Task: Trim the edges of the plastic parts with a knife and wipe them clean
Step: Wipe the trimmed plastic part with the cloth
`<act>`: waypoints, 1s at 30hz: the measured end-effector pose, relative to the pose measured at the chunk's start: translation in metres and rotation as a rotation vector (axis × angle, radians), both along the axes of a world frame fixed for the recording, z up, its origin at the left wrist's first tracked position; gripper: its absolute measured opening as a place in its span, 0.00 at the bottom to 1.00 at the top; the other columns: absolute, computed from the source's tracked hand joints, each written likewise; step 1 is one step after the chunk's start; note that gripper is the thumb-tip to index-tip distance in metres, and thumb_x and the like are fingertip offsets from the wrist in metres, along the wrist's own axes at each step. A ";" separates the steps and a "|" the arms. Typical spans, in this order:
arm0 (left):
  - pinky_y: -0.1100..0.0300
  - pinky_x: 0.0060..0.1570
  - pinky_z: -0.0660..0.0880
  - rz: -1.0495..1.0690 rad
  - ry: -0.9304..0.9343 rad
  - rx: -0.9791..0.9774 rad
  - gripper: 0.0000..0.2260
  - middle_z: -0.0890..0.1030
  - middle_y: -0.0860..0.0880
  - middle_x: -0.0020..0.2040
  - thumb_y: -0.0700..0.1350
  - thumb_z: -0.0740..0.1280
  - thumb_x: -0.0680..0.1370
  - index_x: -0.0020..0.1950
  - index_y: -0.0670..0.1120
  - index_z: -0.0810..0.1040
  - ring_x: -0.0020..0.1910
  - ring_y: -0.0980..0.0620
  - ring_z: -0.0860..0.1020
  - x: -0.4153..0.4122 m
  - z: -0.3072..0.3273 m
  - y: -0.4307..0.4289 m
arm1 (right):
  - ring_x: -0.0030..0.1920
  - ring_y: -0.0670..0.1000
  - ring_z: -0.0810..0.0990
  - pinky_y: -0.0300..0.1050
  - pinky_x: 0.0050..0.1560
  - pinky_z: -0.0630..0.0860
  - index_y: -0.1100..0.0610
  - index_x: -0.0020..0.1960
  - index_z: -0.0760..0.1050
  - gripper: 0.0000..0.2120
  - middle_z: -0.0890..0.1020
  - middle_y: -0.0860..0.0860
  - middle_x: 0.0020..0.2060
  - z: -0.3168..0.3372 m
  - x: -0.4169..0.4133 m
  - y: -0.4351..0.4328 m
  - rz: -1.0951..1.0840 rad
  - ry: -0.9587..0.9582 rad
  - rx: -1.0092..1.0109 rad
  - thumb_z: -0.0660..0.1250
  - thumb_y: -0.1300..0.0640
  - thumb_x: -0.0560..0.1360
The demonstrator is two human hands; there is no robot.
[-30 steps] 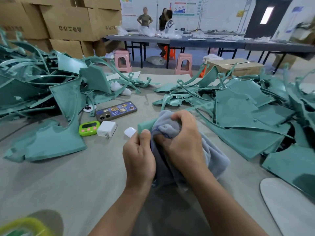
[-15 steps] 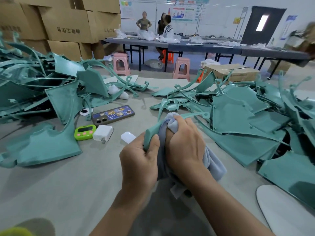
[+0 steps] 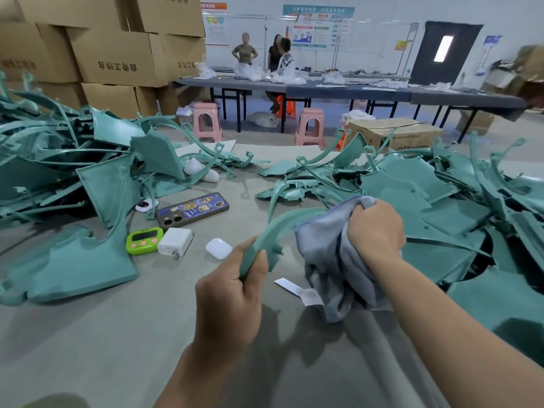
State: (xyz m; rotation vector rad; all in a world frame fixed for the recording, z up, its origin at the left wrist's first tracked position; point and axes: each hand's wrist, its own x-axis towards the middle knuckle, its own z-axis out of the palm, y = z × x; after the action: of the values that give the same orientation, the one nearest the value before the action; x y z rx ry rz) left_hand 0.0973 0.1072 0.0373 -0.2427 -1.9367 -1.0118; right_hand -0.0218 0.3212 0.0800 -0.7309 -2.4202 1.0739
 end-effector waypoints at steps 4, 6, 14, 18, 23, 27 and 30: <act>0.72 0.31 0.66 0.234 -0.157 0.263 0.18 0.72 0.62 0.30 0.57 0.62 0.77 0.33 0.49 0.62 0.29 0.64 0.69 -0.017 -0.004 -0.016 | 0.48 0.60 0.80 0.47 0.45 0.73 0.54 0.51 0.80 0.11 0.83 0.55 0.49 0.007 0.016 0.017 -0.113 0.224 -0.466 0.61 0.49 0.82; 0.59 0.30 0.65 0.310 -0.315 0.473 0.22 0.67 0.55 0.25 0.58 0.63 0.76 0.30 0.47 0.61 0.28 0.54 0.64 -0.030 -0.005 -0.029 | 0.39 0.54 0.76 0.43 0.36 0.70 0.53 0.41 0.73 0.12 0.78 0.50 0.37 0.016 0.036 0.016 -0.157 0.274 -0.840 0.63 0.50 0.81; 0.61 0.23 0.75 -0.114 -1.096 0.966 0.16 0.85 0.47 0.33 0.57 0.72 0.75 0.45 0.43 0.84 0.29 0.47 0.84 -0.045 -0.019 -0.022 | 0.28 0.43 0.79 0.30 0.27 0.71 0.58 0.41 0.80 0.11 0.82 0.44 0.26 0.012 0.087 -0.044 0.361 0.152 -0.796 0.69 0.54 0.80; 0.50 0.53 0.80 -0.186 -0.782 0.626 0.12 0.87 0.48 0.45 0.53 0.71 0.72 0.50 0.49 0.87 0.48 0.47 0.84 -0.045 -0.017 -0.012 | 0.36 0.41 0.83 0.35 0.36 0.76 0.46 0.39 0.84 0.12 0.86 0.45 0.34 -0.006 0.098 -0.081 0.558 0.188 -0.823 0.68 0.50 0.80; 0.65 0.30 0.78 -0.653 -0.739 1.298 0.13 0.84 0.47 0.33 0.46 0.67 0.75 0.34 0.43 0.85 0.31 0.54 0.83 -0.038 -0.016 -0.012 | 0.39 0.42 0.78 0.45 0.41 0.75 0.53 0.44 0.77 0.11 0.82 0.46 0.36 -0.029 0.101 -0.101 0.619 0.364 -0.432 0.63 0.52 0.83; 0.52 0.53 0.82 -0.966 -0.857 1.390 0.35 0.82 0.38 0.63 0.70 0.61 0.73 0.60 0.42 0.85 0.62 0.43 0.81 -0.028 -0.010 -0.018 | 0.42 0.41 0.75 0.44 0.45 0.71 0.41 0.49 0.71 0.05 0.78 0.38 0.38 -0.028 0.107 -0.110 0.526 0.358 0.044 0.58 0.47 0.82; 0.49 0.60 0.79 -0.999 -0.828 1.446 0.33 0.79 0.37 0.66 0.63 0.71 0.70 0.65 0.40 0.82 0.66 0.42 0.78 -0.027 -0.005 -0.026 | 0.50 0.37 0.73 0.37 0.49 0.69 0.38 0.59 0.69 0.11 0.76 0.33 0.50 -0.026 0.118 -0.114 0.761 0.311 0.118 0.62 0.46 0.77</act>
State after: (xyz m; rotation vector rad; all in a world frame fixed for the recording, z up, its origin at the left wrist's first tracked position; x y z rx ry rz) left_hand 0.0707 0.0810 0.0326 0.1188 -1.0624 -3.2372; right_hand 0.0962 0.2067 0.0539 0.4224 -2.4802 1.1658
